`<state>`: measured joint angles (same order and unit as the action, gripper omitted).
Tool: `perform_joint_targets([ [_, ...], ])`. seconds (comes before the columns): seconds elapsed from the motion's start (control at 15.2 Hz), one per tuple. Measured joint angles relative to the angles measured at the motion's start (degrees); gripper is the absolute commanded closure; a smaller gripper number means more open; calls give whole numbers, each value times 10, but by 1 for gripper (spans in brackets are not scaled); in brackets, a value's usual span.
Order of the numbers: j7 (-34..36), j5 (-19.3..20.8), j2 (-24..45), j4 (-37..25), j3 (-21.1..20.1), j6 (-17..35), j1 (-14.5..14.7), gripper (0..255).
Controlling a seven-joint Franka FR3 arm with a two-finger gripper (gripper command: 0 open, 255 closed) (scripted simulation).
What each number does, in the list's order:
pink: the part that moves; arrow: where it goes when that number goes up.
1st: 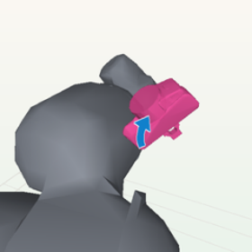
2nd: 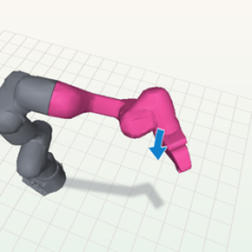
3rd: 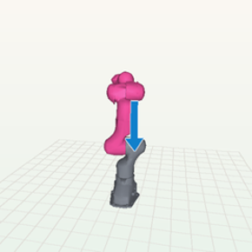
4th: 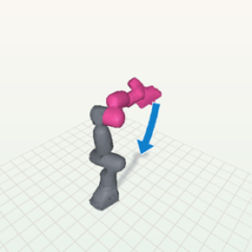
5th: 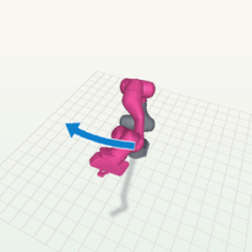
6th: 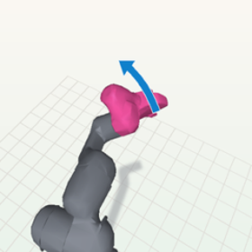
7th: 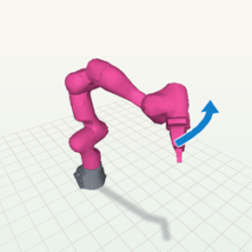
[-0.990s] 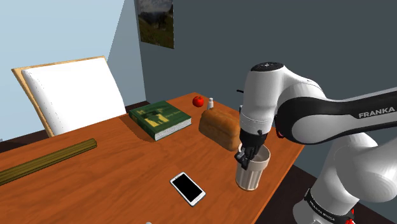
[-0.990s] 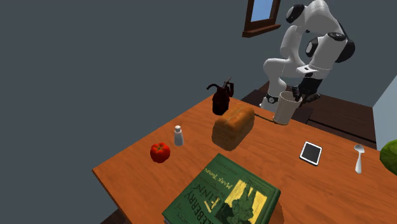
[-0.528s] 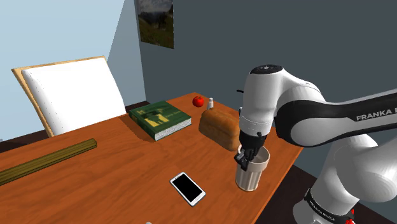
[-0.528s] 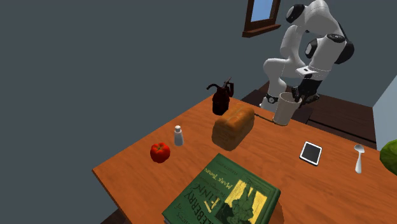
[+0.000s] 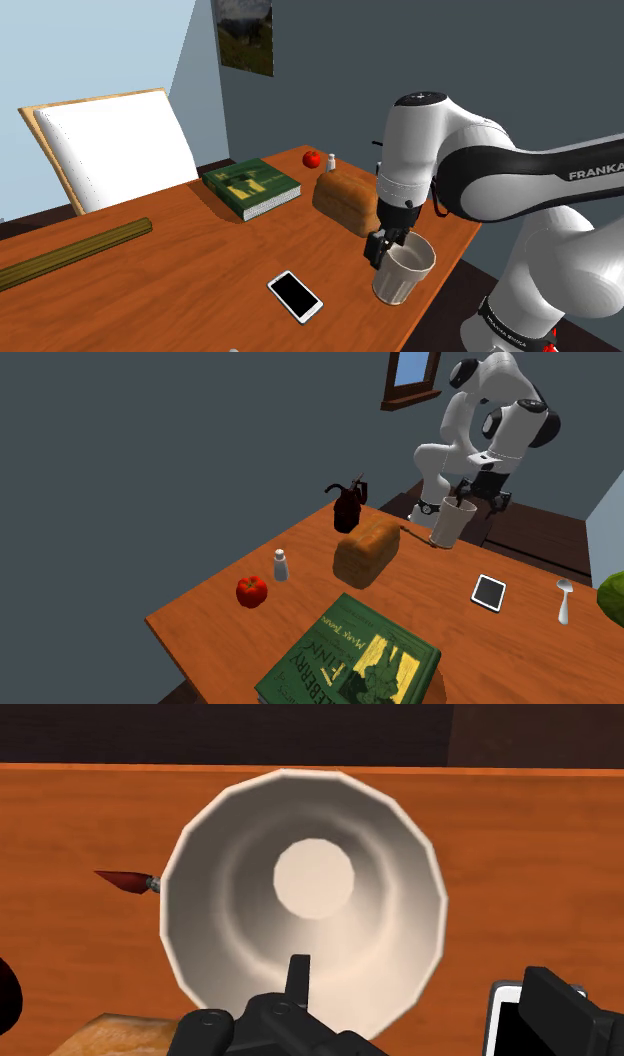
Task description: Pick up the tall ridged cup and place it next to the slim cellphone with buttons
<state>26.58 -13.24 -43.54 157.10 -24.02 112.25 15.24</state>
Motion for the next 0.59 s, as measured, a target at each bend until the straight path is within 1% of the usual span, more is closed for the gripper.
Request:
perform_joint_targets([
  [0.13,-2,8,-9,-29,10,-38,-3,0],
  [0.2,-1,9,-11,-36,11,-46,-3,0],
  [0.59,0,10,-12,-43,12,-56,-3,0],
])
